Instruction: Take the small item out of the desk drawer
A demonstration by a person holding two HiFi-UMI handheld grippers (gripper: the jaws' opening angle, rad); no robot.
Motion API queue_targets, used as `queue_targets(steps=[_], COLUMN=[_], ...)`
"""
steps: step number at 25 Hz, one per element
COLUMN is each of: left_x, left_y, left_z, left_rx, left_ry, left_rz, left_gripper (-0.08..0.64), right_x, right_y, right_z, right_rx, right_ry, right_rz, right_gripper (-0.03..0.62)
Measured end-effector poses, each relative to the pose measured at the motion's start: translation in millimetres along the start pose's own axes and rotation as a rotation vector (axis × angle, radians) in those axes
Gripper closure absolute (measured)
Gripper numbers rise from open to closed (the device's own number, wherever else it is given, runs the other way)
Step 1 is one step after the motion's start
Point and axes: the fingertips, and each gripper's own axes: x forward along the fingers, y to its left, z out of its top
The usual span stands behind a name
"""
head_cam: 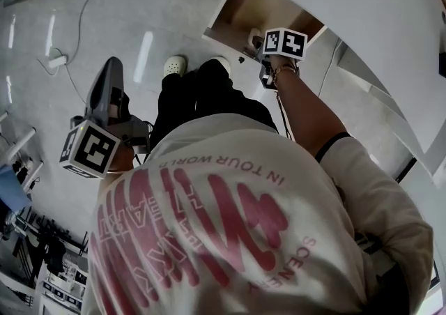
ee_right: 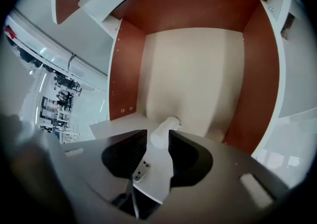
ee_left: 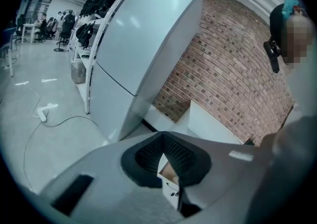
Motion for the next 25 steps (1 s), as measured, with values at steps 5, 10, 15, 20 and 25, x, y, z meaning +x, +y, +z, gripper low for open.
queue_targets(steps=[5, 10, 15, 20, 25], left_x=[1, 0, -4, -1, -2], left_y=[13, 17, 15, 16, 19], left_z=[-7, -11, -5, -9, -12], left_rx=[-0.015, -0.022, -0.029, -0.021, -0.028], left_ry=[-0.012, -0.008, -0.003, 0.009, 0.008], left_rz=[0.028, 0.048, 0.048, 0.064, 0.070], left_gripper=[0.557, 0.557, 0.557, 0.557, 0.557], right_x=[20, 28, 25, 33, 40], right_y=[-8, -12, -8, -11, -11], right_z=[-5, -7, -5, -4, -8], right_rx=[0.031, 0.038, 0.081, 0.080, 0.057], right_ry=[0.031, 0.055, 0.065, 0.086, 0.135], right_rz=[0.000, -0.008, -0.002, 0.006, 0.009], right_gripper=[0.437, 0.436, 0.432, 0.422, 0.413])
